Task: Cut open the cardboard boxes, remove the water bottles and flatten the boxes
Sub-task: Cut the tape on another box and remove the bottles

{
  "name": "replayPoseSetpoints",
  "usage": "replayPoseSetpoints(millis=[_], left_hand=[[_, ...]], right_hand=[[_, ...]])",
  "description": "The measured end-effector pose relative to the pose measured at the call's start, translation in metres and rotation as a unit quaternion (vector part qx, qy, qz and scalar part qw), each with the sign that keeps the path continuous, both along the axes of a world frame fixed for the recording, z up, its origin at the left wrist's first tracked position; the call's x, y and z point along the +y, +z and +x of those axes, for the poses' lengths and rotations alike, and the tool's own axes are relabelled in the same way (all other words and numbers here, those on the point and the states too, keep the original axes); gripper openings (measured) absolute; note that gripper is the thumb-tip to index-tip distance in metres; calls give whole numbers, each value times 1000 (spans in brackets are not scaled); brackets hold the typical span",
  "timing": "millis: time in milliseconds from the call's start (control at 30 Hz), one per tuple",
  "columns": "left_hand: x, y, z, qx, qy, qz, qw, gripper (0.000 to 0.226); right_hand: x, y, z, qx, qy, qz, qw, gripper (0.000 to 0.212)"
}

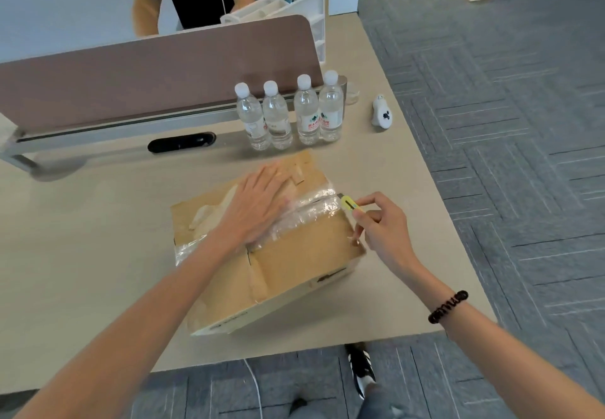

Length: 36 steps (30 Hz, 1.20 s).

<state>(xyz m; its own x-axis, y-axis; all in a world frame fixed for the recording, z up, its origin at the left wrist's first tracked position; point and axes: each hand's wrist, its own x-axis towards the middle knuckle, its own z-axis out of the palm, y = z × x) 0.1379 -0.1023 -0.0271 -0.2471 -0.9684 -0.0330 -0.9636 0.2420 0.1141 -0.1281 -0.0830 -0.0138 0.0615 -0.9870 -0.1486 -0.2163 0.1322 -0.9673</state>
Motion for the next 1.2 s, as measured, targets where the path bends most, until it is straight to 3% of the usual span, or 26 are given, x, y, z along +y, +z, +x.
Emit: replayPoseSetpoints(millis=[167,333,533,667,800,933,1200], left_hand=[[42,-2,64,-21,73,-5,997,52],[73,0,112,-21,165,38,985,51],[64,-6,145,-14,148,82,986,62],[77,-7,145,-6,148,39,988,50],[101,-12,148,37,140,8,989,60],[130,-3,137,110,186,-35,976,35],[171,-10,116,143,181,-41,972,26]], right_hand=[[43,10,25,0,-7,-16,1000,9],[100,14,65,19,52,1,998,7],[127,-6,90,101,86,-34,991,6],[123,-7,91,112,83,-49,989,4],[103,-6,85,166,92,-67,980,2],[72,-7,80,228,109,-90,963,6],[11,-9,75,293,163,-139,932,11]])
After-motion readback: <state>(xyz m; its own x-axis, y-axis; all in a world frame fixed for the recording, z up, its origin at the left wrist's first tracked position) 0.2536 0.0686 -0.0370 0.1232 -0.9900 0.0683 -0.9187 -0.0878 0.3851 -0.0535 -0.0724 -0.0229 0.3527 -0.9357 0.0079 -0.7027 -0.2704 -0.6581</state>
